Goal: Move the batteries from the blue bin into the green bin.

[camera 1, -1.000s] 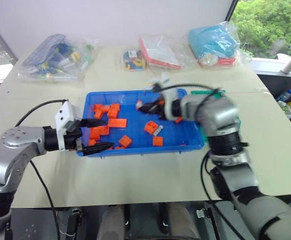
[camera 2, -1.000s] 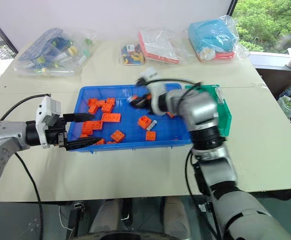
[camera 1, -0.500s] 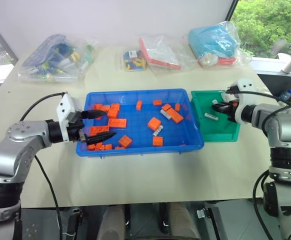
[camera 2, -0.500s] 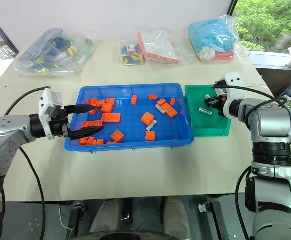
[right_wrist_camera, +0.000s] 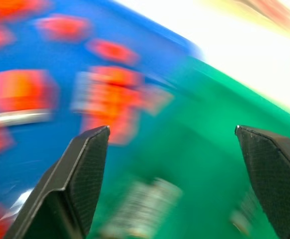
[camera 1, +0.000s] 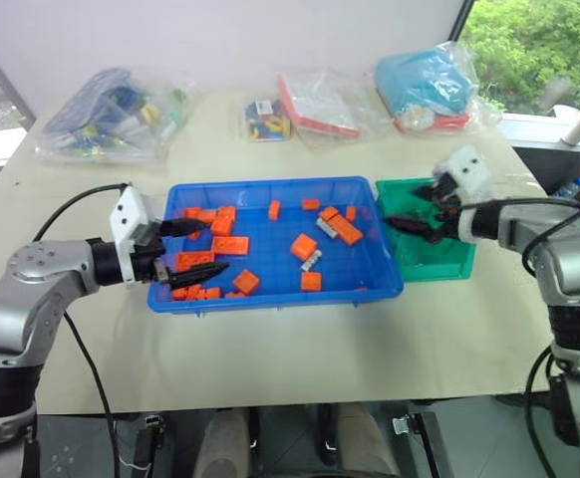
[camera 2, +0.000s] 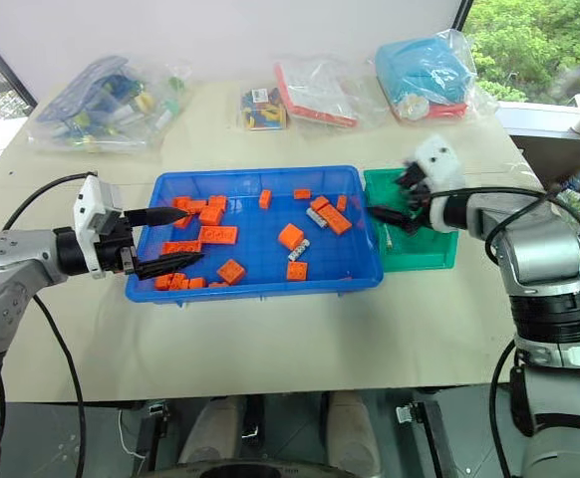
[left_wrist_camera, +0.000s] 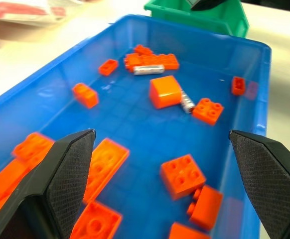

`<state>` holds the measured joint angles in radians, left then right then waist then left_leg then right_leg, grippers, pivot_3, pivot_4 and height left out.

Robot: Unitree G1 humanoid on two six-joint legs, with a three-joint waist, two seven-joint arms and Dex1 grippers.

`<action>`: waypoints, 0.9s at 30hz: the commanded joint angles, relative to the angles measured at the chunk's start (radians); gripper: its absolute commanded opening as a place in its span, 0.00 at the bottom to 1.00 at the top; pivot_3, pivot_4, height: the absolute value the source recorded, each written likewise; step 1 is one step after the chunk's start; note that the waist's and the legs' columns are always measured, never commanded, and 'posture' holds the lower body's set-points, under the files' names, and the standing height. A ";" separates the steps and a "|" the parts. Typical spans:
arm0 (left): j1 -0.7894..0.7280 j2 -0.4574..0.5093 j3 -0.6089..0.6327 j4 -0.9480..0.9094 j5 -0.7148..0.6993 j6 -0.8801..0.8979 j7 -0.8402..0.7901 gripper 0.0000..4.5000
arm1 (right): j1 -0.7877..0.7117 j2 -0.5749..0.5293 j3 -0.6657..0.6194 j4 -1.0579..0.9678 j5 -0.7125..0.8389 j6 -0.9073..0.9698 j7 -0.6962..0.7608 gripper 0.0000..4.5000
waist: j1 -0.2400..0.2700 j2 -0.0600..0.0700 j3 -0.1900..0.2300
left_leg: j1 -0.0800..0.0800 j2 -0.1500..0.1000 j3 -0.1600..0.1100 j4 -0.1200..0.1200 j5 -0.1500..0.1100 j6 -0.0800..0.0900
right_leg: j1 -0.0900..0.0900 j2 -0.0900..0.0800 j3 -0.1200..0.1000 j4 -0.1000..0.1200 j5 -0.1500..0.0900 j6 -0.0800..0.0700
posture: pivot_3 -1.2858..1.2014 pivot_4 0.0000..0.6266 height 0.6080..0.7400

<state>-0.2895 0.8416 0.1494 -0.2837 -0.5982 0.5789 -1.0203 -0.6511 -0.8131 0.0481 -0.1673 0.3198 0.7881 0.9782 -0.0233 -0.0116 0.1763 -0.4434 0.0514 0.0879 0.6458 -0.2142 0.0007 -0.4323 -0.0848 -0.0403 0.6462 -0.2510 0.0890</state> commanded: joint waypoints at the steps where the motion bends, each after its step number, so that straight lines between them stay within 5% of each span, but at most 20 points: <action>1: 0.008 0.024 0.040 -0.042 -0.013 0.005 0.003 1.00 | -0.080 -0.027 0.117 -0.042 0.000 -0.088 0.164 0.93 | 0.005 0.000 0.000 | 0.000 0.000 0.000 0.000 0.000 0.000 | 0.000 0.000 0.000 0.000 0.000 0.000 | 0.52 0.24 0.97; 12: 0.021 0.016 0.045 -0.104 -0.020 0.019 0.046 1.00 | -0.312 0.127 0.416 0.345 -0.216 -0.314 0.325 0.93 | 0.012 -0.001 0.000 | -0.001 -0.002 0.002 0.002 0.000 0.000 | 0.001 -0.002 -0.001 0.000 -0.001 -0.003 | 0.52 0.24 0.97; 27: 0.067 0.039 0.078 -0.148 -0.040 0.033 0.054 1.00 | -0.419 0.284 0.458 0.839 -0.394 -0.608 0.418 0.93 | 0.008 -0.001 0.000 | -0.001 -0.002 0.004 0.002 0.000 0.000 | 0.001 -0.002 -0.001 0.000 0.000 0.000 | 0.52 0.24 0.97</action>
<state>-0.2183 0.8646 0.2043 -0.4041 -0.6232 0.6125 -0.9628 -1.0390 -0.5369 0.5326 0.6587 -0.0646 0.2087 1.3995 -0.0150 -0.0122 0.1766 -0.4442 0.0499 0.0920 0.6474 -0.2141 0.0005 -0.4318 -0.0869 -0.0414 0.6467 -0.2509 0.0891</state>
